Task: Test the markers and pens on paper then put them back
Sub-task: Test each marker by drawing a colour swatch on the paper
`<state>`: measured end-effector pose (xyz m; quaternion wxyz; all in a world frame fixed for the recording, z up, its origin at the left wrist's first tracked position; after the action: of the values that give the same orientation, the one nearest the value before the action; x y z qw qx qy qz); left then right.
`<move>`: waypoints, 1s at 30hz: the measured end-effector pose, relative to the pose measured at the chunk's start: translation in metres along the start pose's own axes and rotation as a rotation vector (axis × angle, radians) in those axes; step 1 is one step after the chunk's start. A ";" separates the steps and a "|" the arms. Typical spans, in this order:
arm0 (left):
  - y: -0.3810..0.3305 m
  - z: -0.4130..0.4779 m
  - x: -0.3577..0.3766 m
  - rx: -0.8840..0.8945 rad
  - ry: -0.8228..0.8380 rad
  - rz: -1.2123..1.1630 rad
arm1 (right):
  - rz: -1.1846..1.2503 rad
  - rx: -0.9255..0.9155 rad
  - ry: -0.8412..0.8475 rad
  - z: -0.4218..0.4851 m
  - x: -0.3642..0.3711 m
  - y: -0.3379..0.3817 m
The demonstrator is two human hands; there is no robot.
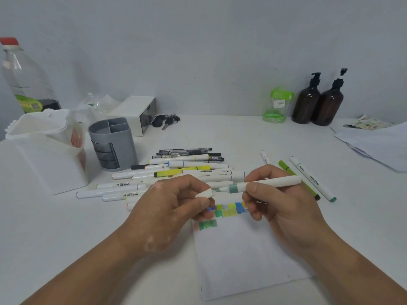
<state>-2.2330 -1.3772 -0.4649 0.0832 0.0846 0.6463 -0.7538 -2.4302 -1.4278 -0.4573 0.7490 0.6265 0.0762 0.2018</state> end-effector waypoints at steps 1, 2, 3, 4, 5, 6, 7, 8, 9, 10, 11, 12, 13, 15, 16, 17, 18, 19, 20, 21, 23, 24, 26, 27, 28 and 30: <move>0.000 0.000 0.000 0.001 0.001 0.006 | -0.009 0.000 0.004 0.000 0.000 0.000; 0.000 0.000 0.001 0.002 0.005 0.018 | -0.018 0.002 0.005 0.000 0.001 -0.001; 0.001 0.000 0.001 0.003 0.010 0.035 | -0.026 0.002 0.010 0.000 0.001 -0.001; 0.001 -0.001 0.002 0.005 0.014 0.052 | -0.038 0.002 0.014 -0.001 0.001 -0.001; 0.001 -0.001 0.002 0.008 0.019 0.071 | -0.052 -0.001 0.021 -0.001 0.002 -0.001; 0.002 -0.002 0.003 0.015 0.026 0.095 | -0.064 -0.001 0.027 -0.001 0.003 -0.001; 0.001 -0.002 0.004 0.026 0.034 0.125 | -0.076 -0.001 0.033 -0.001 0.004 -0.001; 0.001 -0.002 0.004 0.041 0.041 0.156 | -0.089 -0.002 0.038 -0.001 0.004 -0.001; 0.000 -0.002 0.005 0.059 0.047 0.180 | -0.101 -0.004 0.043 -0.001 0.005 -0.001; -0.001 -0.002 0.005 0.078 0.049 0.193 | -0.107 -0.003 0.047 -0.001 0.006 0.000; -0.002 -0.003 0.005 0.093 0.048 0.197 | -0.108 -0.001 0.050 -0.001 0.006 0.000; -0.004 -0.003 0.005 0.107 0.044 0.201 | -0.108 0.005 0.052 -0.001 0.006 0.000; -0.005 -0.003 0.005 0.120 0.038 0.211 | -0.106 0.011 0.054 -0.002 0.005 0.000; -0.007 -0.004 0.006 0.138 0.029 0.229 | -0.098 0.027 0.057 -0.002 0.005 0.000; -0.008 -0.005 0.006 0.138 0.028 0.228 | -0.091 0.034 0.055 -0.002 0.004 -0.001; -0.008 -0.005 0.006 0.137 0.027 0.223 | -0.082 0.041 0.052 -0.002 0.004 -0.001; -0.008 -0.005 0.007 0.135 0.027 0.212 | -0.072 0.046 0.049 -0.002 0.004 -0.002; -0.008 -0.005 0.007 0.134 0.026 0.200 | -0.062 0.052 0.047 -0.002 0.004 -0.003; -0.008 -0.004 0.007 0.133 0.027 0.192 | -0.054 0.055 0.045 -0.001 0.004 -0.004; -0.008 -0.005 0.007 0.132 0.030 0.188 | -0.047 0.058 0.044 -0.001 0.003 -0.004; -0.007 -0.005 0.007 0.121 0.039 0.186 | -0.049 0.058 0.042 -0.002 0.004 -0.005; -0.007 -0.006 0.006 0.116 0.041 0.187 | -0.056 0.058 0.041 -0.002 0.004 -0.006; -0.008 -0.006 0.005 0.127 0.023 0.214 | -0.066 0.051 0.045 -0.002 0.005 -0.007; -0.010 -0.005 0.006 0.139 0.009 0.241 | -0.082 0.037 0.049 -0.002 0.005 -0.005; -0.011 -0.005 0.006 0.148 -0.005 0.266 | -0.111 0.015 0.056 -0.001 0.003 -0.002; -0.012 -0.003 0.005 0.154 -0.043 0.294 | -0.169 -0.001 0.079 0.001 -0.004 0.005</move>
<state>-2.2404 -1.3721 -0.4552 0.1997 0.1685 0.5653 -0.7824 -2.4338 -1.4300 -0.4531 0.7601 0.6090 0.1580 0.1626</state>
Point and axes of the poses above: each hand's wrist, its own z-axis towards the middle knuckle, its own x-axis out of the palm, y = z × x, the point moved 5 cm from there along z, towards the middle knuckle, and after that the axes turned 1 degree about -y, right-handed, at the moved point
